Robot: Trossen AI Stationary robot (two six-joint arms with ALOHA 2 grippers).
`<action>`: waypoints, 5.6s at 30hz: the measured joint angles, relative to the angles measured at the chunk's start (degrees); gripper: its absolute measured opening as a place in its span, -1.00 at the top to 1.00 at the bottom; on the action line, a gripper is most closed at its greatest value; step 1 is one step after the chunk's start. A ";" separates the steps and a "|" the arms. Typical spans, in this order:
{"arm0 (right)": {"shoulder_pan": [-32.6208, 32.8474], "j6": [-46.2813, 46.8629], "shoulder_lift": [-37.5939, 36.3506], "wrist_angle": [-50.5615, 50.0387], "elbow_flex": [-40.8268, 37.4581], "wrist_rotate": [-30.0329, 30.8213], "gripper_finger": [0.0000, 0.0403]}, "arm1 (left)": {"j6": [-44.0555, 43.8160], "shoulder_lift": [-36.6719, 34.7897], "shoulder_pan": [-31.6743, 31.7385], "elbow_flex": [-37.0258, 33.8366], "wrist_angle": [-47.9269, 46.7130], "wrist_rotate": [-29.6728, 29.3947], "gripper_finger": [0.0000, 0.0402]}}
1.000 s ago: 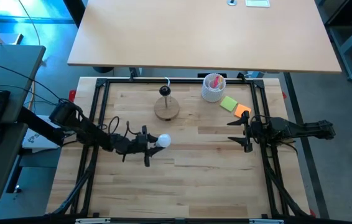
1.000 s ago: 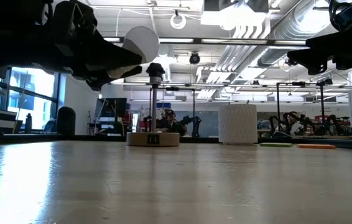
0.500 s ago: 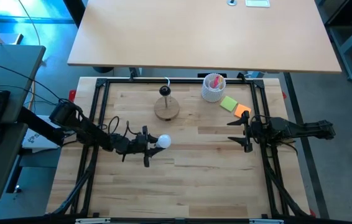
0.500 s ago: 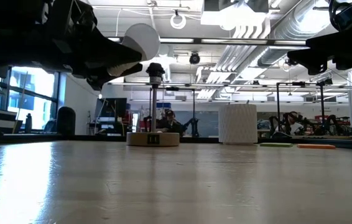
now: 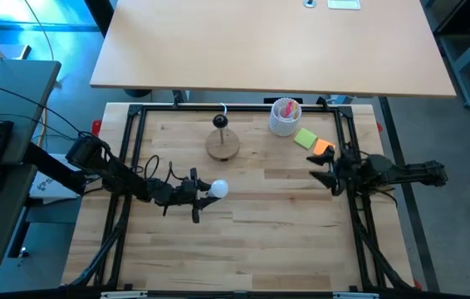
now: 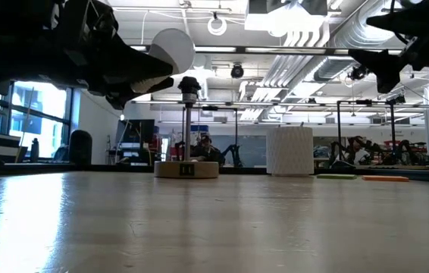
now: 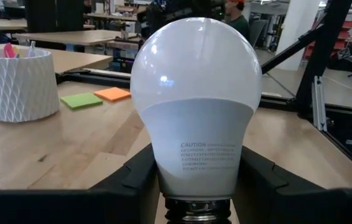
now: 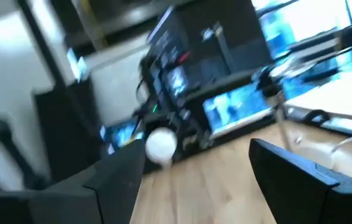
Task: Screw lightbulb
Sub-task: Insert the light bulb into the lamp
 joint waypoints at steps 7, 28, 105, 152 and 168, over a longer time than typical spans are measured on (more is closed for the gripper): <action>0.03 6.60 3.13 8.83 0.00 6.03 -0.42 | 3.34 0.00 1.13 0.63 -0.01 0.04 0.28; 0.00 0.02 65.06 32.32 13.74 13.00 -0.42 | 4.21 0.00 8.75 0.63 -0.49 6.55 0.28; 5.02 -39.12 101.01 -0.20 65.92 -7.07 -0.42 | 1.63 0.00 0.38 1.95 -5.02 12.30 0.28; 4.03 -22.01 101.16 -5.45 65.88 -4.97 -0.42 | -6.89 -0.15 0.31 0.67 -9.37 14.18 -0.11; 5.68 -11.19 98.10 -6.61 54.31 5.74 -0.42 | -13.31 -0.02 -1.48 0.60 -28.11 4.49 -0.11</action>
